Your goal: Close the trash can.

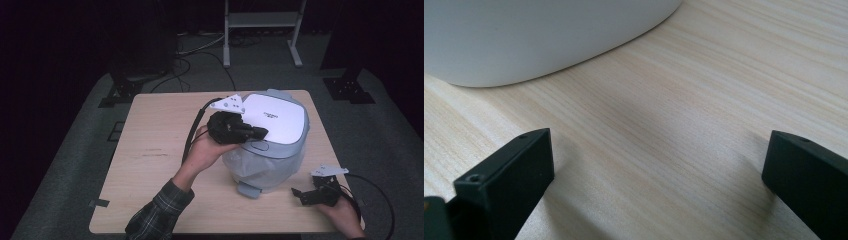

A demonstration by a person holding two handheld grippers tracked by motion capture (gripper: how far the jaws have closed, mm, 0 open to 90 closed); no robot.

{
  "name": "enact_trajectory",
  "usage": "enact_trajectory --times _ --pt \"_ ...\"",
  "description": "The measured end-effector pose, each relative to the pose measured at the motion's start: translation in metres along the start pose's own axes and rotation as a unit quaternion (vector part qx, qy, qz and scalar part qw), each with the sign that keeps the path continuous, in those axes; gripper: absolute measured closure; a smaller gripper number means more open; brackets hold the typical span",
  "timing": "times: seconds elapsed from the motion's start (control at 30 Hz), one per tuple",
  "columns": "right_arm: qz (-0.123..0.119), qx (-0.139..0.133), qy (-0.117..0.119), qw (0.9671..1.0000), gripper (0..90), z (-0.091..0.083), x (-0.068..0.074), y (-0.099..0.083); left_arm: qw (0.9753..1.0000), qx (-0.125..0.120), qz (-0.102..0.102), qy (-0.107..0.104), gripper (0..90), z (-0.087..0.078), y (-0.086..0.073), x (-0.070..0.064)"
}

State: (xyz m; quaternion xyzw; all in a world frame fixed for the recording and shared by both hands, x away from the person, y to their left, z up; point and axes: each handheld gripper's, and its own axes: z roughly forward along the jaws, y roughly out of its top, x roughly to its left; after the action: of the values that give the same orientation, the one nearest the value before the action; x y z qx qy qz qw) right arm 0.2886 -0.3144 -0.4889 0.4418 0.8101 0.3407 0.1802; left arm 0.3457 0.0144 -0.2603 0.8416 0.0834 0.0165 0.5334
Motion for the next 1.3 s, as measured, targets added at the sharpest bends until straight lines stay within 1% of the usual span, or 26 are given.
enact_trajectory --times 0.03,0.1,0.17,0.2,0.27,0.3,0.33,0.4,0.43,0.5,0.57,0.67,0.77,0.8,0.83,0.93,1.03,1.13,1.2,1.3 --pt "0.001 0.000 -0.001 1.0000 0.0 0.000 0.000 0.000 1.0000 0.001 0.000 -0.003 90.0 0.001 0.000 0.000" --pt "0.000 -0.001 -0.001 1.0000 0.0 0.000 0.000 0.000 1.0000 0.001 0.008 -0.002 90.0 0.000 0.000 -0.001" --pt "0.000 -0.001 -0.001 1.0000 0.0 0.000 0.000 0.000 1.0000 -0.005 0.008 -0.003 88.7 0.000 -0.001 0.000" --pt "0.000 -0.001 -0.001 1.0000 0.0 0.000 0.000 0.000 0.9999 -0.010 0.007 -0.003 82.9 -0.001 -0.001 0.001" --pt "0.000 -0.001 -0.001 1.0000 0.0 0.000 0.000 0.000 0.9999 -0.015 0.007 -0.002 75.8 -0.001 -0.001 0.002" --pt "0.000 -0.001 -0.001 1.0000 0.0 0.000 0.000 0.000 0.9998 -0.016 0.008 0.007 70.6 -0.001 -0.001 0.001" --pt "0.000 -0.001 -0.001 1.0000 0.0 0.000 0.000 0.000 0.9998 -0.018 0.008 0.008 64.9 -0.001 0.000 0.001" --pt "0.000 -0.001 -0.001 1.0000 0.0 0.000 0.000 0.000 0.9996 -0.025 0.007 0.008 58.1 -0.003 0.001 0.000" --pt "0.000 -0.001 -0.001 1.0000 0.0 0.000 0.000 0.000 0.9996 -0.026 0.005 0.007 52.7 -0.005 0.001 0.000" --pt "0.000 -0.001 -0.001 1.0000 0.0 0.000 0.000 0.000 0.9996 -0.025 0.004 0.014 45.2 -0.007 0.002 -0.001" --pt "0.000 -0.001 -0.001 1.0000 0.0 0.000 0.000 0.000 0.9996 -0.024 -0.001 0.016 40.0 -0.009 0.002 -0.001" --pt "0.000 -0.001 -0.001 1.0000 0.0 0.000 0.000 0.000 0.9992 -0.027 -0.005 0.030 34.4 -0.015 0.001 -0.001" --pt "0.000 -0.001 -0.001 1.0000 0.0 0.000 0.000 0.000 0.9985 -0.032 -0.008 0.044 26.2 -0.022 0.000 -0.001" --pt "0.000 -0.001 -0.001 1.0000 0.0 0.000 0.000 0.000 0.9981 -0.032 -0.009 0.053 23.9 -0.026 -0.002 -0.001" --pt "0.000 -0.001 -0.001 1.0000 0.0 0.000 0.000 0.000 0.9976 -0.032 -0.011 0.061 19.7 -0.029 -0.003 -0.002" --pt "0.000 -0.001 -0.001 1.0000 0.0 0.000 0.000 0.000 0.9967 -0.036 -0.013 0.071 14.7 -0.037 -0.005 -0.002" --pt "0.000 -0.001 -0.001 1.0000 0.0 0.000 0.000 0.000 0.9949 -0.038 -0.015 0.092 8.9 -0.048 -0.011 -0.004" --pt "0.000 -0.001 -0.001 1.0000 0.0 0.000 0.000 0.000 0.9936 -0.036 -0.018 0.106 5.6 -0.056 -0.015 -0.005" --pt "0.000 -0.001 -0.001 1.0000 0.0 0.000 0.000 0.000 0.9921 -0.032 -0.019 0.120 2.5 -0.061 -0.020 -0.005" --pt "0.000 -0.001 -0.001 1.0000 0.0 0.000 0.000 0.000 0.9905 -0.036 -0.025 0.130 0.6 -0.068 -0.028 -0.005"
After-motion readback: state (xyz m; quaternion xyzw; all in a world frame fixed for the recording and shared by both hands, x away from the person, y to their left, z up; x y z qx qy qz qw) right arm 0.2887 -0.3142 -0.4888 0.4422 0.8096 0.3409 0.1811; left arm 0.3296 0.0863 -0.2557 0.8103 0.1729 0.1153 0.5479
